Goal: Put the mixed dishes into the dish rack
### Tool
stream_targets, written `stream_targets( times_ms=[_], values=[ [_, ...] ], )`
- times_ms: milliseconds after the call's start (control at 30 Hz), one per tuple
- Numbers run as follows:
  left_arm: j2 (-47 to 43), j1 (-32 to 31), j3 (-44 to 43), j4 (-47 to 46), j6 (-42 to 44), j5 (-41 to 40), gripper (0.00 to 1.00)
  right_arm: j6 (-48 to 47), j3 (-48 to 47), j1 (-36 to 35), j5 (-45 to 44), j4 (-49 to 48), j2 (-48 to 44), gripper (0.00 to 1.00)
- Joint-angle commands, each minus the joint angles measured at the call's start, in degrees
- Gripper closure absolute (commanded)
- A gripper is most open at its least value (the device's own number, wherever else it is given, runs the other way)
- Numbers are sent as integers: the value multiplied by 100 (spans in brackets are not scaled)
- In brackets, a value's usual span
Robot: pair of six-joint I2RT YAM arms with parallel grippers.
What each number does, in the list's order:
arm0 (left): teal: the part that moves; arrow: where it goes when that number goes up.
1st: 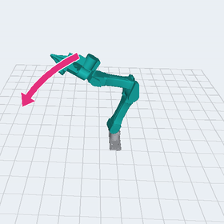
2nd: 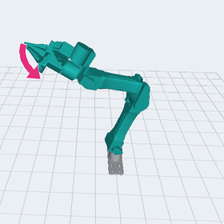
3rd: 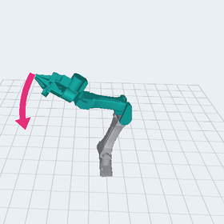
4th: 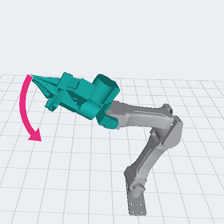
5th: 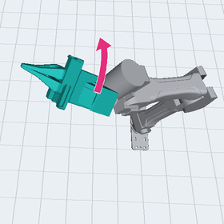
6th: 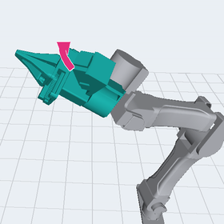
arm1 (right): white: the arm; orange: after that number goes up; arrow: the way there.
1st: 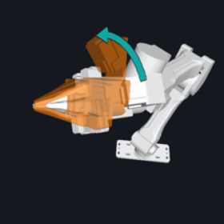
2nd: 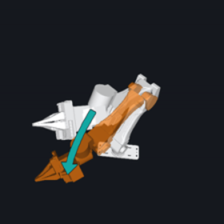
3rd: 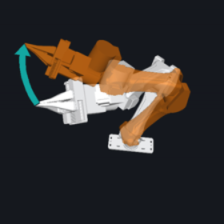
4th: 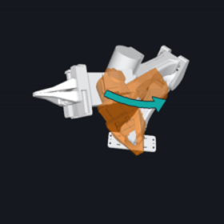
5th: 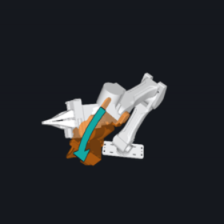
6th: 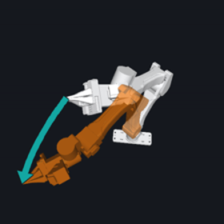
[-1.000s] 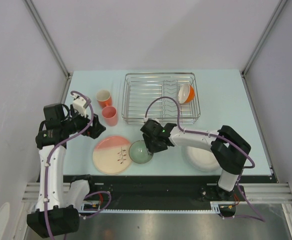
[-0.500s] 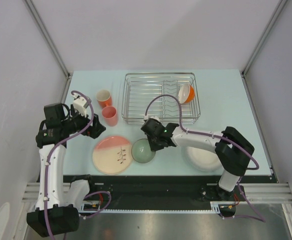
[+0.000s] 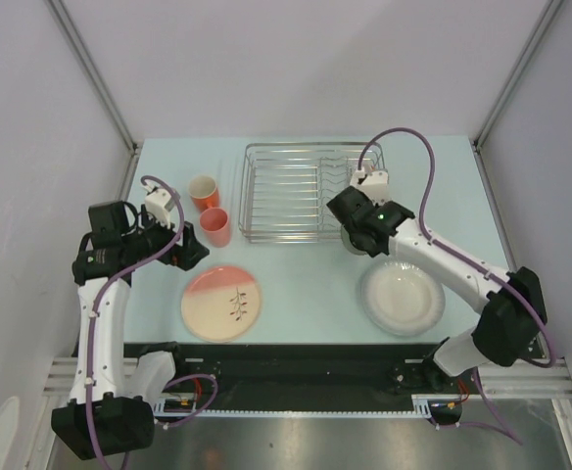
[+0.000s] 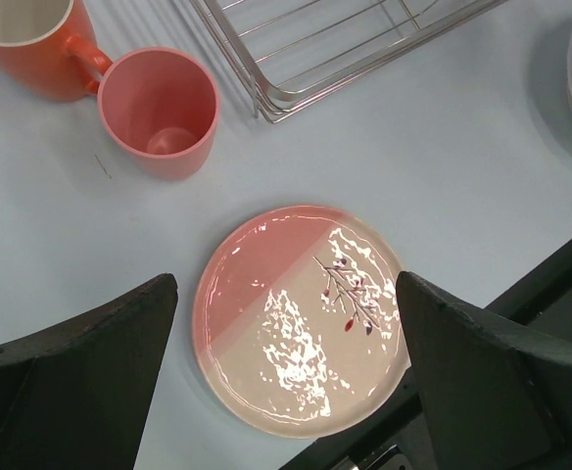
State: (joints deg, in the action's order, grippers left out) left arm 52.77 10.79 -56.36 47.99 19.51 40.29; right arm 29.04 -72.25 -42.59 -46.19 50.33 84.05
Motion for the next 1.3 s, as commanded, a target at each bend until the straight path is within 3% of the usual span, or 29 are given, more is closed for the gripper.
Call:
stream_targets(
  times_ms=[0, 367, 533, 1267],
  values=[
    [-30, 37, -42, -132, -35, 216, 0, 348, -650, 312, -1673, 531, 567, 100],
    [-13, 29, 63, -105, 36, 216, 0, 603, -1827, 515, -2219, 988, 1430, 100],
    [-39, 20, 169, -167, 53, 190, 0, 331, -1767, 550, -2315, 716, 1272, 100],
    [14, 29, 143, -105, 123, 163, 0, 296, -2153, 691, -2825, 426, 2950, 100]
  ],
)
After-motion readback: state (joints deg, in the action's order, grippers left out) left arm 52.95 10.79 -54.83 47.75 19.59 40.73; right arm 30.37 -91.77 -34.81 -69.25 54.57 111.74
